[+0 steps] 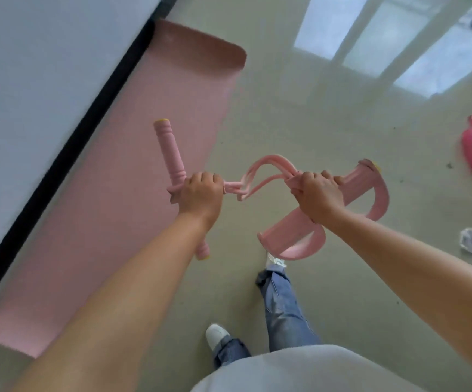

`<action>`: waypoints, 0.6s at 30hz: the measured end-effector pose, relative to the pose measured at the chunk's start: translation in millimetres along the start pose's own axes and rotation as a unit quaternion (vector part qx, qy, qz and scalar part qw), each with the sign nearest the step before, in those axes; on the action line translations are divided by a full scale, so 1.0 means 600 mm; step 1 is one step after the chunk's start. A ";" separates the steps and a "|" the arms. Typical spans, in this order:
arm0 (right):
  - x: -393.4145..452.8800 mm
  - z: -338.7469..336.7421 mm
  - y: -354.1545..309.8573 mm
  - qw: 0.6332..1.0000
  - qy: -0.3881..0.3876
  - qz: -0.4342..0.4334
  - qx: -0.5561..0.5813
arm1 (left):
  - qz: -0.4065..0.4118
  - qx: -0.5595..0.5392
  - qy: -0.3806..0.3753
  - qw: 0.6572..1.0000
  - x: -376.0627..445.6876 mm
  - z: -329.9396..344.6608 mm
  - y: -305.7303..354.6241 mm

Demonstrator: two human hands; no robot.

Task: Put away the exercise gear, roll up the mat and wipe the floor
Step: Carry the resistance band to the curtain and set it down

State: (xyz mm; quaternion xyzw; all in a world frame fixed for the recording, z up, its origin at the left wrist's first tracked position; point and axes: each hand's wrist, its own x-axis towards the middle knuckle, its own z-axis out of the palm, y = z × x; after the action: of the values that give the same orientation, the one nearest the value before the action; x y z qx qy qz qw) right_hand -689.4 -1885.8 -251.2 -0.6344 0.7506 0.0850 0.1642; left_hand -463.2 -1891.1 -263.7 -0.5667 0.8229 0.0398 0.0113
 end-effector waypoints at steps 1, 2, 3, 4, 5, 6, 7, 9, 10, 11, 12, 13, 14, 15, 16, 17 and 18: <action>0.019 -0.022 0.022 1.000 0.009 0.013 0.017 | 0.027 0.012 0.011 1.000 0.043 -0.018 0.019; 0.040 -0.043 0.044 0.999 0.017 0.024 0.032 | 0.050 0.029 0.029 0.998 0.085 -0.035 0.037; 0.060 -0.066 0.065 0.998 0.025 0.032 0.044 | 0.075 0.038 0.040 0.996 0.126 -0.048 0.055; 0.083 -0.090 0.087 0.997 0.033 0.035 0.054 | 0.088 0.042 0.037 0.995 0.166 -0.057 0.075; 0.108 -0.115 0.109 0.996 0.041 0.037 0.065 | 0.099 0.057 0.043 0.992 0.210 -0.067 0.095; 0.130 -0.138 0.129 0.996 0.044 0.037 0.070 | 0.102 0.063 0.053 0.991 0.249 -0.080 0.110; 0.154 -0.162 0.151 0.996 0.043 0.036 0.070 | 0.111 0.068 0.056 0.990 0.287 -0.090 0.129; 0.206 -0.218 0.205 0.997 0.044 0.029 0.062 | 0.140 0.079 0.056 0.985 0.364 -0.115 0.169; 0.235 -0.248 0.234 0.997 0.050 0.024 0.059 | 0.154 0.083 0.049 0.983 0.406 -0.128 0.186; 0.264 -0.278 0.260 0.997 0.055 0.021 0.055 | 0.165 0.087 0.037 0.982 0.445 -0.142 0.199; 0.292 -0.305 0.284 0.997 0.059 0.018 0.049 | 0.165 0.088 0.023 0.982 0.483 -0.154 0.208; 0.320 -0.330 0.304 0.997 0.064 0.015 0.043 | 0.149 0.081 0.016 0.985 0.522 -0.165 0.214; 0.348 -0.353 0.320 0.997 0.067 0.013 0.037 | 0.136 0.073 0.011 0.988 0.560 -0.176 0.219; 0.377 -0.373 0.332 0.997 0.070 0.013 0.033 | 0.125 0.073 0.003 0.990 0.597 -0.189 0.222; 0.407 -0.391 0.342 0.997 0.072 0.013 0.030 | 0.125 0.072 0.008 0.990 0.637 -0.201 0.225; 0.438 -0.407 0.350 0.997 0.074 0.014 0.026 | 0.125 0.073 0.011 0.989 0.677 -0.214 0.227; 0.471 -0.422 0.356 0.997 0.076 0.015 0.022 | 0.120 0.076 0.003 0.990 0.721 -0.223 0.227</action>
State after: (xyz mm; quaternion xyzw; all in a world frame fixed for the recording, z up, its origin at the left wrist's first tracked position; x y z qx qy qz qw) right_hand -973.8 -2193.2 -132.6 -0.6237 0.7722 0.0226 0.1190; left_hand -741.1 -2256.2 -150.9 -0.4619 0.8854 -0.0238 0.0467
